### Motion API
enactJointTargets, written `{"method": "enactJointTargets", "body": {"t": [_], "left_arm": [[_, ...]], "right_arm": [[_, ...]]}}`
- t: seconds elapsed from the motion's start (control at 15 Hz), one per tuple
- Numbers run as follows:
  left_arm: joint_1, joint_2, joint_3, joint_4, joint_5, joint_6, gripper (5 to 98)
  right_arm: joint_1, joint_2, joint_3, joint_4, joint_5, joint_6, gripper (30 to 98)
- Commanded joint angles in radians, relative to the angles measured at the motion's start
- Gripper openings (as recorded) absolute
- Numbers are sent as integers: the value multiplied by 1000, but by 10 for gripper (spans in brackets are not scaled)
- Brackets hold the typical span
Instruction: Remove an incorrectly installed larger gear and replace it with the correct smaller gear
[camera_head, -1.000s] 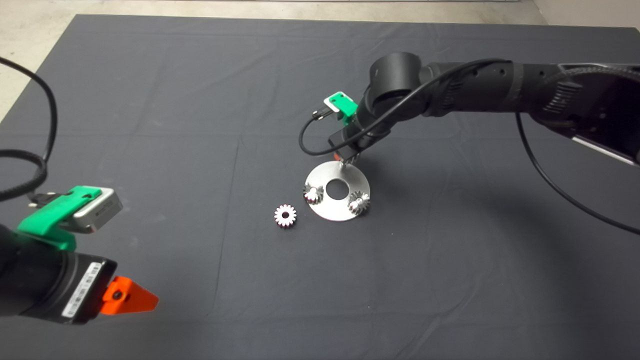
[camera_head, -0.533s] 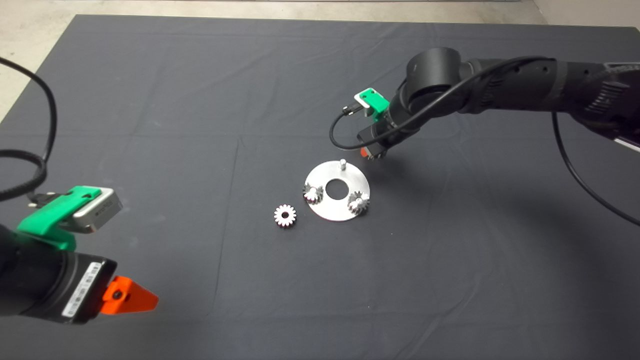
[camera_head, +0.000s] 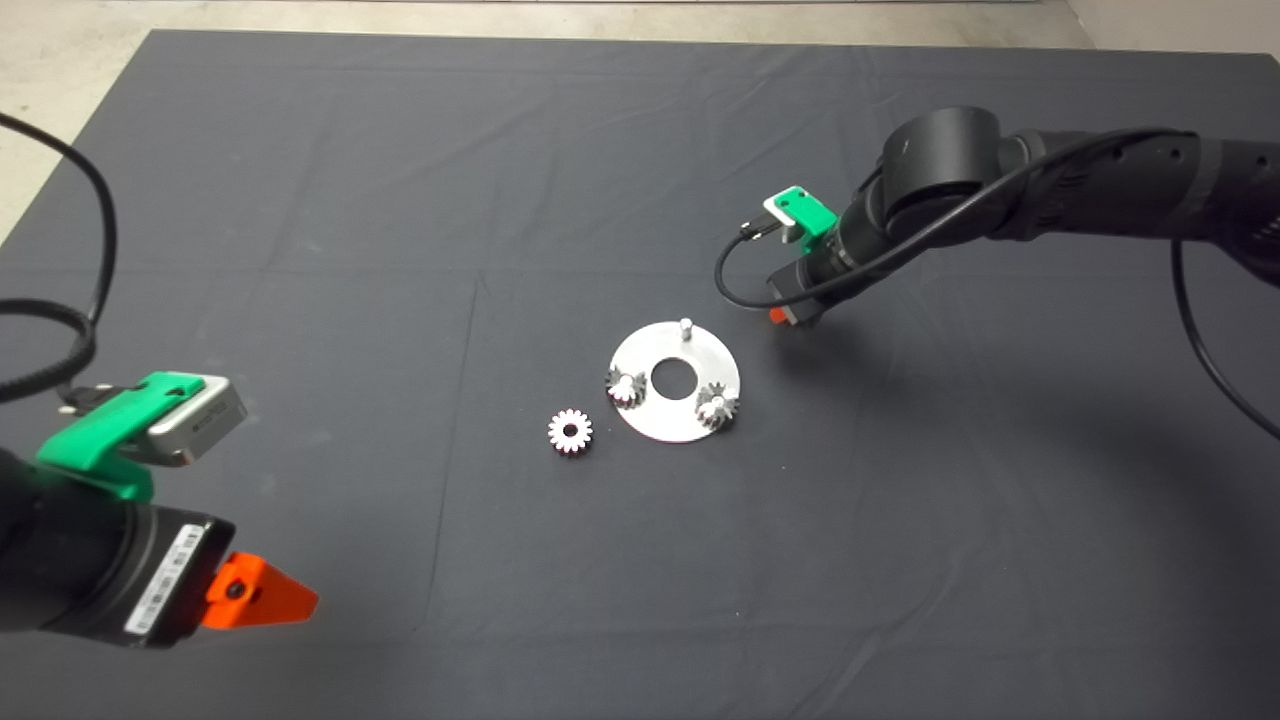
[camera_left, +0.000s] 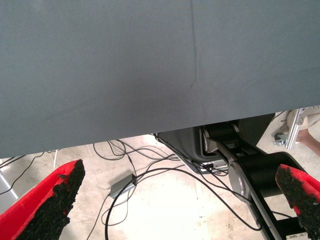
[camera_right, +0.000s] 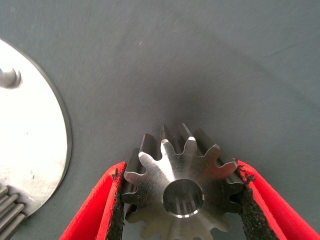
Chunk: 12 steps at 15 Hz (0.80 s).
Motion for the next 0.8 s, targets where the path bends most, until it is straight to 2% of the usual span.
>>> {"method": "enactJointTargets", "body": {"t": [0.0,0.6,0.73], "left_arm": [[-11,-2,15,-12,1,0,983],[-11,-4,15,-12,1,0,983],[-11,-4,15,-12,1,0,983]], "right_arm": [[32,-2,11,9,0,4,486],[24,-1,10,4,-1,4,489],[12,-2,8,4,-1,4,507]]}}
